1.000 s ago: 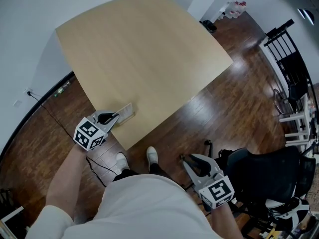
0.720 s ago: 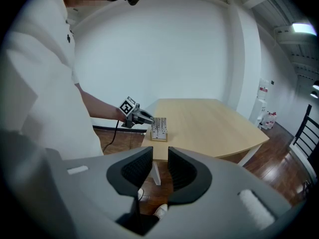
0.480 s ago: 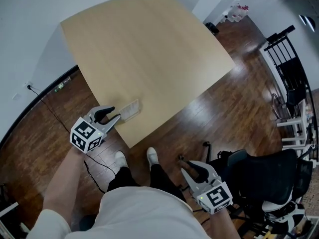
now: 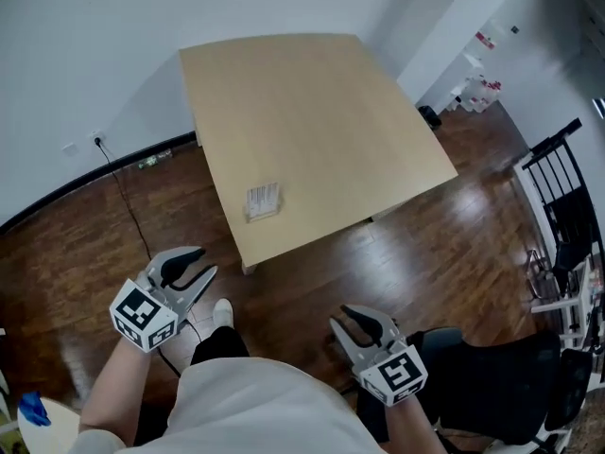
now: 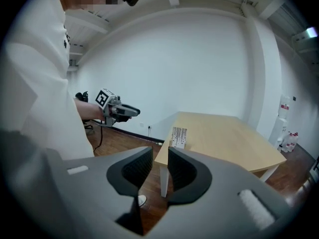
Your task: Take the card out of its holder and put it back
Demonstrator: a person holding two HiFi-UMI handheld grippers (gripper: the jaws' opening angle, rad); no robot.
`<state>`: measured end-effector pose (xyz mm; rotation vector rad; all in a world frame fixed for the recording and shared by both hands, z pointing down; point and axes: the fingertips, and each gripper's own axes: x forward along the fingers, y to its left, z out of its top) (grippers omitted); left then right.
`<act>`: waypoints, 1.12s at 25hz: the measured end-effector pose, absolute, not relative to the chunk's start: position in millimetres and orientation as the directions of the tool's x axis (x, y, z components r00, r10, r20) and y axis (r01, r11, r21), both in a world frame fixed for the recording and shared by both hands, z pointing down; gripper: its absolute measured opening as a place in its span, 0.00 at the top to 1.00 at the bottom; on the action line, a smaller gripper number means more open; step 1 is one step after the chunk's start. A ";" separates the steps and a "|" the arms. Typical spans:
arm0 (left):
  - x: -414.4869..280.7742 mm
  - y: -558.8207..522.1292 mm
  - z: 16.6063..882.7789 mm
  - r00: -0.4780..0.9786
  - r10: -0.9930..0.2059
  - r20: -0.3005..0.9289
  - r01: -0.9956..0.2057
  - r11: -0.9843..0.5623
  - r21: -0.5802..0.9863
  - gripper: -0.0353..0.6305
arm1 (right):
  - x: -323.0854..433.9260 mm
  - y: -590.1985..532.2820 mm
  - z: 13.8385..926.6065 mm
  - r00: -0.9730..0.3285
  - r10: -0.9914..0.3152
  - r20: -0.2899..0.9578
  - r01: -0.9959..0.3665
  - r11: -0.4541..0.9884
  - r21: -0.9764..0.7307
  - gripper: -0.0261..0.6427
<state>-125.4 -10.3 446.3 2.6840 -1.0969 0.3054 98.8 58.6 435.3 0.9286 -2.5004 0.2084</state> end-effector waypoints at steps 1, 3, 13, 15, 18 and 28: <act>-119.1 9.4 440.0 0.684 -0.681 0.262 -0.725 -0.676 0.135 0.75 | 103.5 67.7 433.3 -0.678 -0.577 0.456 -0.642 0.766 0.015 0.81; -103.8 48.3 427.8 0.660 -0.712 0.239 -0.750 -0.644 0.151 0.76 | 114.7 90.0 431.1 -0.700 -0.565 0.437 -0.625 0.781 0.008 0.81; -2.3 213.5 425.2 0.605 -0.762 0.231 -0.796 -0.576 0.185 0.76 | 208.0 209.9 436.6 -0.761 -0.516 0.393 -0.566 0.824 -0.015 0.81; 7.6 229.2 427.9 0.599 -0.765 0.236 -0.800 -0.568 0.192 0.76 | 217.9 224.0 436.7 -0.765 -0.507 0.397 -0.557 0.831 -0.011 0.81; 17.9 244.1 427.4 0.597 -0.766 0.239 -0.802 -0.565 0.194 0.76 | 224.4 236.5 434.3 -0.769 -0.502 0.396 -0.546 0.838 0.001 0.81; 41.1 257.9 427.9 0.621 -0.743 0.250 -0.784 -0.590 0.194 0.77 | 218.6 251.6 439.0 -0.792 -0.485 0.370 -0.524 0.852 -0.005 0.81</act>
